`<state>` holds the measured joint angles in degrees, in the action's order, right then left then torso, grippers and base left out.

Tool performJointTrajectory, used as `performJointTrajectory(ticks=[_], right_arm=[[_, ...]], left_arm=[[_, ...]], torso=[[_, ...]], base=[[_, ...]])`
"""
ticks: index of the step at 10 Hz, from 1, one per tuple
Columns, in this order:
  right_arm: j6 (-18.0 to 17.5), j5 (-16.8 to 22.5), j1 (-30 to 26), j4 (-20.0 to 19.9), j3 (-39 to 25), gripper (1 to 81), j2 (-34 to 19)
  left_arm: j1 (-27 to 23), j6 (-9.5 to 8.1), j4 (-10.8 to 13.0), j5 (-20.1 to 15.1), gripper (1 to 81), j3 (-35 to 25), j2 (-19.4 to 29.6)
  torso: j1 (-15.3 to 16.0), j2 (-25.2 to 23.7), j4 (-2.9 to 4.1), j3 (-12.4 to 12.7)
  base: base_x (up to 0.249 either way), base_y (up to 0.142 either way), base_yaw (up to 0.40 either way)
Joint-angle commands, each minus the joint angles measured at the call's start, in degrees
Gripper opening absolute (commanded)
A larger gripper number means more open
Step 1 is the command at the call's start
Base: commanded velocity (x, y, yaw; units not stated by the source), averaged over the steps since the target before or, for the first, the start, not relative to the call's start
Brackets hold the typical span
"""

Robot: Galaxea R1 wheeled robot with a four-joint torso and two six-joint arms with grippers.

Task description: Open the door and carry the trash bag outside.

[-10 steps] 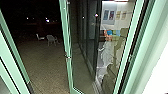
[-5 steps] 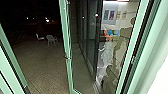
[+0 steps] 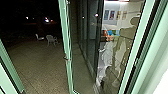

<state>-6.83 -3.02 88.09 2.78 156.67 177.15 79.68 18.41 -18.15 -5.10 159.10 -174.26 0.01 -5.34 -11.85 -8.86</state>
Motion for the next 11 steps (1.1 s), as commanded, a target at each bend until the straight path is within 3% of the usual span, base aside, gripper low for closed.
performJointTrajectory(ticks=[1, 11], right_arm=[[0.23, 3.02, -2.26, -0.41, -0.24, 81.1, 0.42], [0.32, 3.11, -2.52, -0.32, -0.24, 81.1, 0.59]], left_arm=[[-3.43, 0.49, -0.22, -3.61, 1.0, 0.07, 0.15], [-3.43, 0.49, -0.13, -3.61, 1.0, 0.07, 0.14]], torso=[[0.0, 0.0, 0.0, 0.0], [-0.01, 0.0, 0.0, 0.02]], base=[[0.069, 0.0, 0.0], [0.069, 0.0, 0.0]])
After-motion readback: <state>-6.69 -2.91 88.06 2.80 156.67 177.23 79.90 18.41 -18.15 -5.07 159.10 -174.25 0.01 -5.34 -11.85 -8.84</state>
